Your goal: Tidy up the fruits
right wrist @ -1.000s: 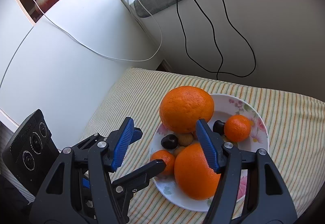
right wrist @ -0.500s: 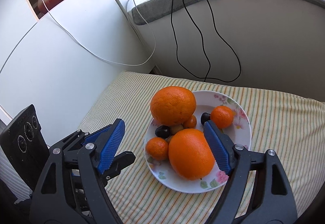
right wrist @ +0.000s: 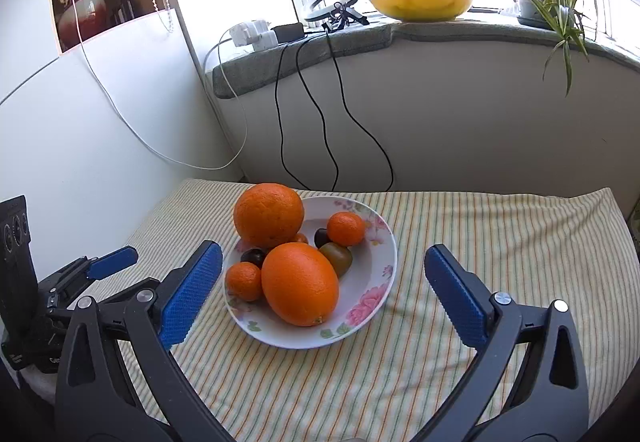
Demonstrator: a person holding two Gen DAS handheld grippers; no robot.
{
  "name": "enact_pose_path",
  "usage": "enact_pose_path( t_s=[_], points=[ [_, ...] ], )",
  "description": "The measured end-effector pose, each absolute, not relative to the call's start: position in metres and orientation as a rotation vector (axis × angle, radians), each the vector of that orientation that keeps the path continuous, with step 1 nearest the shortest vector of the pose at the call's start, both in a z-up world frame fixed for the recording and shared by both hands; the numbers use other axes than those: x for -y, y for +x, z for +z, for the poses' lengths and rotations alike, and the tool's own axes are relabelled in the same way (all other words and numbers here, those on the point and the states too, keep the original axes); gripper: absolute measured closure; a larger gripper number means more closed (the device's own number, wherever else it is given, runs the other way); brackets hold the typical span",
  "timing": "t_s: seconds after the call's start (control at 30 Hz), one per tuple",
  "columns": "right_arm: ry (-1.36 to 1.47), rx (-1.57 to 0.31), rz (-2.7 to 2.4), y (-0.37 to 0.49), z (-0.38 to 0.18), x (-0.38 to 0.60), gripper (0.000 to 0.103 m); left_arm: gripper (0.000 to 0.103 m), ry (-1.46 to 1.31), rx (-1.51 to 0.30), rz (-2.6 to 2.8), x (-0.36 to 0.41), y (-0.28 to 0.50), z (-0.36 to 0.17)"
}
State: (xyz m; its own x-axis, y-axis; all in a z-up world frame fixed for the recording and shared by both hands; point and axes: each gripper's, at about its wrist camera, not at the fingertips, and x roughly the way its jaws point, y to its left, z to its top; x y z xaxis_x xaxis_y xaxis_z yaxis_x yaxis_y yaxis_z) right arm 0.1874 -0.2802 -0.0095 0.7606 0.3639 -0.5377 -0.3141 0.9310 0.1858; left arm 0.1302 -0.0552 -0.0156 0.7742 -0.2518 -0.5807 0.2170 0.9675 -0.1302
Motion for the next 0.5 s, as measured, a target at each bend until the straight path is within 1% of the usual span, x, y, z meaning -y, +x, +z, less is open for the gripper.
enact_pose_path(
  t_s=[0.23,0.5],
  points=[
    [0.075,-0.572,0.272,0.184,-0.032,0.297,0.0,0.021,-0.058,-0.653,-0.221,0.055,0.131,-0.026],
    [0.07,-0.51,0.25,0.171,-0.028,0.301,0.0,0.021,-0.078,-0.639,-0.212,0.052,0.124,-0.024]
  ],
)
